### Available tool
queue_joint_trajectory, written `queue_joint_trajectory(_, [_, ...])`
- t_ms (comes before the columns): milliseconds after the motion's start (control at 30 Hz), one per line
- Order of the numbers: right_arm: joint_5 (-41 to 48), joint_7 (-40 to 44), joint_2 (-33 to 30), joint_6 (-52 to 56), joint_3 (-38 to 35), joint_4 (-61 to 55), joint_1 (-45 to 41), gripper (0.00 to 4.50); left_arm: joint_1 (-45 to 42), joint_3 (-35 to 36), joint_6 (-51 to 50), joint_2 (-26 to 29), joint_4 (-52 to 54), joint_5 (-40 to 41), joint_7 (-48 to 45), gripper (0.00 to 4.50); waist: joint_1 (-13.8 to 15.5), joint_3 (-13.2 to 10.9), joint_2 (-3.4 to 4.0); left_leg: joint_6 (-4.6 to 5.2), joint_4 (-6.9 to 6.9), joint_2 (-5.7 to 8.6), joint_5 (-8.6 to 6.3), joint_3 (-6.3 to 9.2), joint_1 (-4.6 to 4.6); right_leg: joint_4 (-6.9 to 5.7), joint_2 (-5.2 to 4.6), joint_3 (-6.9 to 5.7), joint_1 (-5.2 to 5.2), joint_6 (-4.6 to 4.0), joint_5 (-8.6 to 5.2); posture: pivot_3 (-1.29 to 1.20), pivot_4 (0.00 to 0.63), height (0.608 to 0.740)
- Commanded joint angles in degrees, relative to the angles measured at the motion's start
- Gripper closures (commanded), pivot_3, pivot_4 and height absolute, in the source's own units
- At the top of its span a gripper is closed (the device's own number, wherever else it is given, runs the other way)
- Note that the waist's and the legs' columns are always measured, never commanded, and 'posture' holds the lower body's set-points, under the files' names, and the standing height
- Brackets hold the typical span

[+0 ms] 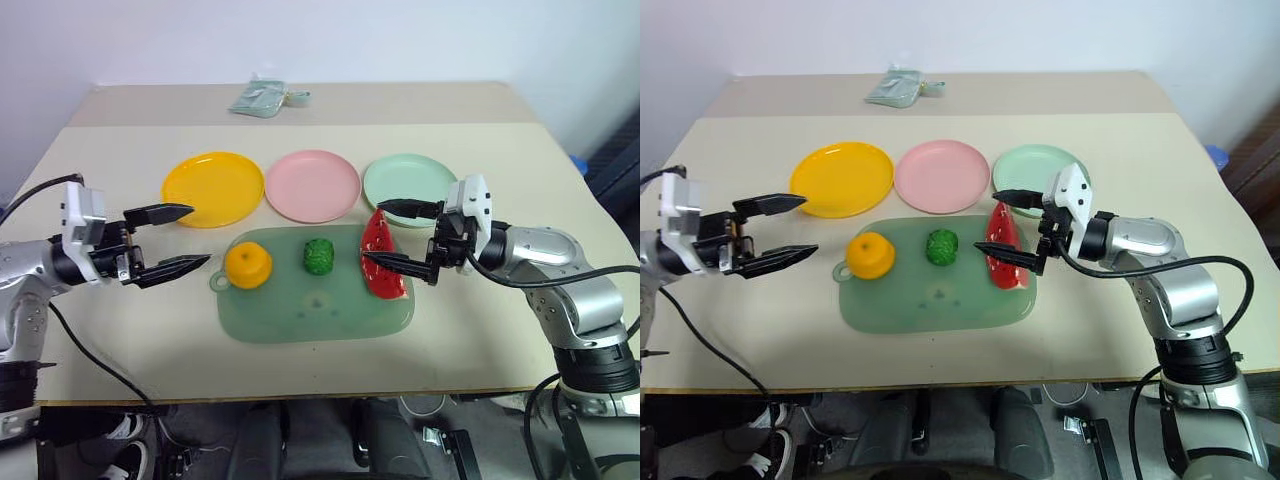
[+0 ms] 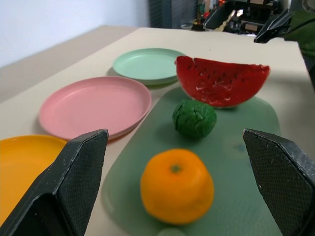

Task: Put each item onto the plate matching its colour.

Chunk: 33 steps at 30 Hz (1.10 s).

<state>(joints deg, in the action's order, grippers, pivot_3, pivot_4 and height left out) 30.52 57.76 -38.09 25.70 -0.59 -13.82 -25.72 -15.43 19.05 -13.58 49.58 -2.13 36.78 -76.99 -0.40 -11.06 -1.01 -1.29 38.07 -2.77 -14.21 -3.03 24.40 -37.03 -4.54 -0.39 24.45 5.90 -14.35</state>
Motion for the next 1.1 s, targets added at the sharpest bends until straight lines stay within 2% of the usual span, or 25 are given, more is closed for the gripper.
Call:
queue_joint_trajectory(33, [-0.31,-0.03,-0.08,-1.58,-0.87,-1.17,-1.02,0.06,-0.93,0.63,1.48,-0.32,-0.31,0.22,-0.50,0.00,-0.04,0.00,0.00,0.00,0.00,0.00,0.00,0.00,0.00,0.00,0.00,0.00,0.00,0.00,0.00,0.00,0.150,0.740])
queue_joint_trajectory(267, [0.64,-0.82,-1.75,0.16,-2.54,-3.75,1.33,0.06,-3.48,-1.05,2.64,-1.38,-2.91,-0.41,-1.97,0.00,-0.07,0.00,0.00,0.00,0.00,-0.01,0.00,0.01,0.00,-0.02,0.04,0.00,0.01,0.01,0.00,0.00,0.150,0.740])
queue_joint_trajectory(467, [6.59,-0.40,-6.72,11.22,-4.35,-4.87,0.54,0.06,-5.22,-2.43,3.17,-1.69,-4.51,-2.01,-1.81,0.00,-0.22,0.00,0.00,0.00,0.00,-0.01,0.00,0.00,-0.01,-0.02,0.03,0.00,0.01,0.00,0.00,0.00,0.150,0.740])
queue_joint_trajectory(600, [8.65,-0.66,-8.44,14.78,-5.43,-5.21,-1.47,0.06,-5.17,-4.03,3.42,-3.18,-3.80,-3.50,-0.21,0.00,-0.22,0.00,0.00,0.00,-0.01,-0.02,0.00,0.00,-0.01,-0.01,0.03,0.00,0.01,0.00,0.00,0.00,0.150,0.740])
queue_joint_trajectory(767, [9.18,-0.83,-9.60,16.13,-6.06,-5.68,-3.18,0.06,-3.06,-7.24,7.90,-4.03,-3.20,-7.62,-0.37,0.00,-0.22,0.00,0.00,0.00,-0.01,-0.02,0.00,0.01,0.00,-0.01,0.04,0.00,0.02,0.00,0.00,0.00,0.150,0.740])
queue_joint_trajectory(933, [9.05,-1.80,-8.82,16.99,-4.82,-5.91,-4.87,0.06,-6.67,-14.40,16.97,-6.70,-7.48,-17.41,1.68,0.00,0.35,0.01,-0.01,0.00,0.04,0.00,0.00,0.01,0.01,-0.01,0.02,0.00,0.00,0.00,0.01,0.00,0.150,0.740])
queue_joint_trajectory(1100, [8.78,-2.44,-8.55,16.83,-4.87,-6.97,-4.93,0.06,-8.50,-16.86,19.13,-10.10,-11.87,-19.95,4.70,0.00,0.76,0.01,-0.01,0.01,0.04,-0.01,0.00,0.00,0.02,-0.01,0.03,0.00,0.02,0.00,0.01,0.00,0.150,0.740])
